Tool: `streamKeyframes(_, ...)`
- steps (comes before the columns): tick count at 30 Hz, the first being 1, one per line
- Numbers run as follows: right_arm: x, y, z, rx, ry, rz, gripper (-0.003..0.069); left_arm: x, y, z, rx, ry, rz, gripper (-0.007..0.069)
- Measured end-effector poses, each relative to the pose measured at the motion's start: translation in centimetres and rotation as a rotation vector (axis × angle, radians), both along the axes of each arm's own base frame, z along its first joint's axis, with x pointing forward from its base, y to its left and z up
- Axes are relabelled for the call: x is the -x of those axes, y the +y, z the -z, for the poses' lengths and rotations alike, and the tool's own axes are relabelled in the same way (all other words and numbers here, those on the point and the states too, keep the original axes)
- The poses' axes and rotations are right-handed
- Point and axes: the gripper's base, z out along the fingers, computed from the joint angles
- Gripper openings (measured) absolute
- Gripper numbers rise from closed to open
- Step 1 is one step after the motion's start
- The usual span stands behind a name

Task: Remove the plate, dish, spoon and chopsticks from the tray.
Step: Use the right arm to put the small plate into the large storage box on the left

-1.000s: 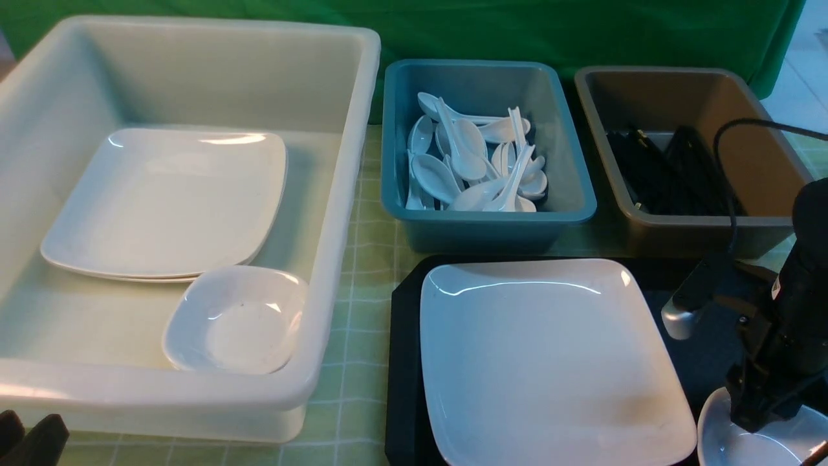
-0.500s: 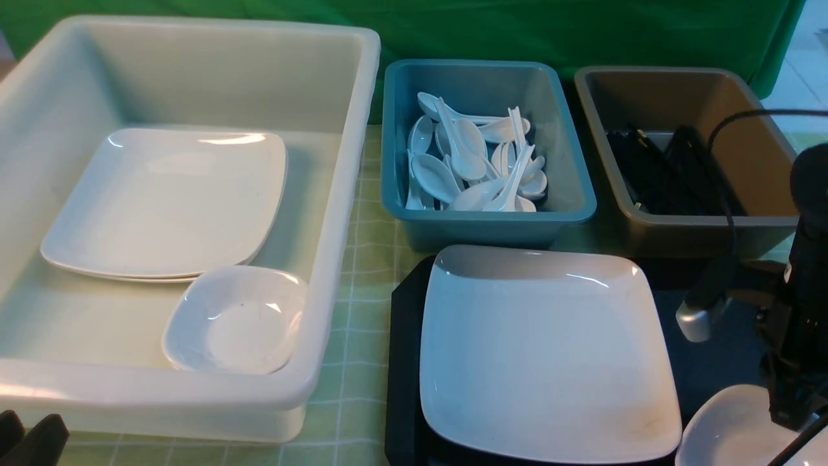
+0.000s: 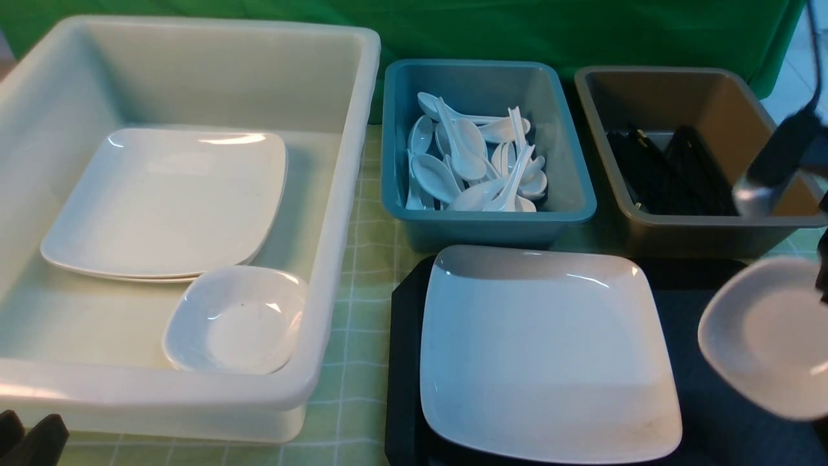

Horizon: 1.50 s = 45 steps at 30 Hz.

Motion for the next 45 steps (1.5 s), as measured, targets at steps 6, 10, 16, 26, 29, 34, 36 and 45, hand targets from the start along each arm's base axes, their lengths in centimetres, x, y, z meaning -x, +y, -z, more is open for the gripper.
streamKeyframes(6, 1.2, -0.2, -5.1, -0.045, -0.18, 0.043, 0.0026, 0.0, 0.0, 0.0, 0.0, 0.0, 0.0, 0.0229)
streamKeyframes(10, 1.7, -0.2, -6.0, -0.064, -0.214, 0.064, 0.0026, 0.0, 0.0, 0.0, 0.0, 0.0, 0.0, 0.0229)
streamKeyframes(16, 1.9, 0.2, -6.1, -0.12, -0.202, 0.065, 0.0026, 0.0, 0.0, 0.0, 0.0, 0.0, 0.0, 0.0229)
streamKeyframes(26, 1.9, 0.3, -6.1, -0.13, -0.2, 0.065, 0.0026, 0.0, 0.0, 0.0, 0.0, 0.0, 0.0, 0.0229)
streamKeyframes(29, 1.9, 0.6, -6.1, -0.15, -0.196, 0.061, 0.0026, 0.0, 0.0, 0.0, 0.0, 0.0, 0.0, 0.0229)
streamKeyframes(34, 2.2, 2.5, -6.6, -0.212, -0.197, 0.007, 0.0026, 0.0, 0.0, 0.0, 0.0, 0.0, 0.0, 0.0229)
streamKeyframes(36, 2.4, 3.5, -7.3, -0.252, -0.209, -0.026, 0.0026, 0.0, 0.0, 0.0, 0.0, 0.0, 0.0, 0.0229)
streamKeyframes(45, 2.7, 13.3, -10.8, -0.6, -0.243, -0.306, 0.0025, 0.0, 0.0, 0.0, 0.0, 0.0, 0.0, 0.0229)
